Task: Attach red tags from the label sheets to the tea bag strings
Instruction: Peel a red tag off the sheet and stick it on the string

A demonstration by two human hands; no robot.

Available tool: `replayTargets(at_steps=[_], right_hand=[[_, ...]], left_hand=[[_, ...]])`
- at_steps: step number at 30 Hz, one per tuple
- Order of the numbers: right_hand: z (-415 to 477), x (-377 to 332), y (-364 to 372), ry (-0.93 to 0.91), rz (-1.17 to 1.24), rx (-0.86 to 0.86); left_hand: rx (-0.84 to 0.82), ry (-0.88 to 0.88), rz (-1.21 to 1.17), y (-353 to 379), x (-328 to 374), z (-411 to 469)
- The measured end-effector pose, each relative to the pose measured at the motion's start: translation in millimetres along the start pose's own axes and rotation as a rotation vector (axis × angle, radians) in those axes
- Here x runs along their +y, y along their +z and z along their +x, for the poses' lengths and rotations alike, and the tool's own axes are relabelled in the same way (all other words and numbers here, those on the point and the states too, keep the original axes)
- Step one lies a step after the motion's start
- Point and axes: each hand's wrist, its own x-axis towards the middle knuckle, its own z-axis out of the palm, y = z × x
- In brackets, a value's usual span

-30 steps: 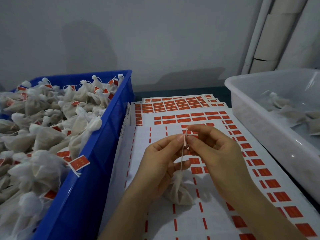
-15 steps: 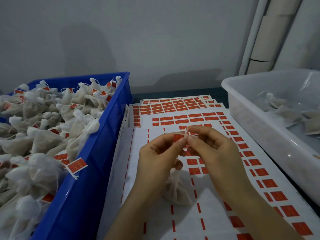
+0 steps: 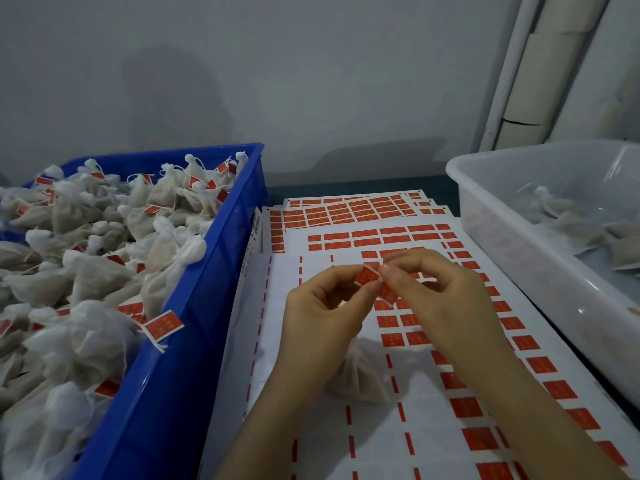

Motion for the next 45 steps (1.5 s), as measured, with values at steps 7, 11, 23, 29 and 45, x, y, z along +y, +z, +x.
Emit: replayTargets(at_steps=[7,11,23,29,45], right_hand=[[2,-1,-2,-0.024,-0.018,0.006],[6,-3,-15,-0.051,0.029,-0.082],[5,-2,-15,-0.037,0.045,-0.171],[5,7,-9,-0.047,-0.139,-0.072],[5,5,-7,0.021,-0.076,0.005]], left_hand=[[-0.009,-0.158,-0.035,0,1,1],[-0.014,-0.234,-0.087,-2,2,3],[-0.117,-0.274,-0.066,-3,0,3],[-0.103,-0.141,0.07,-3,-1,3],[-0.055,-0.065,-0.006,0,-2,5]])
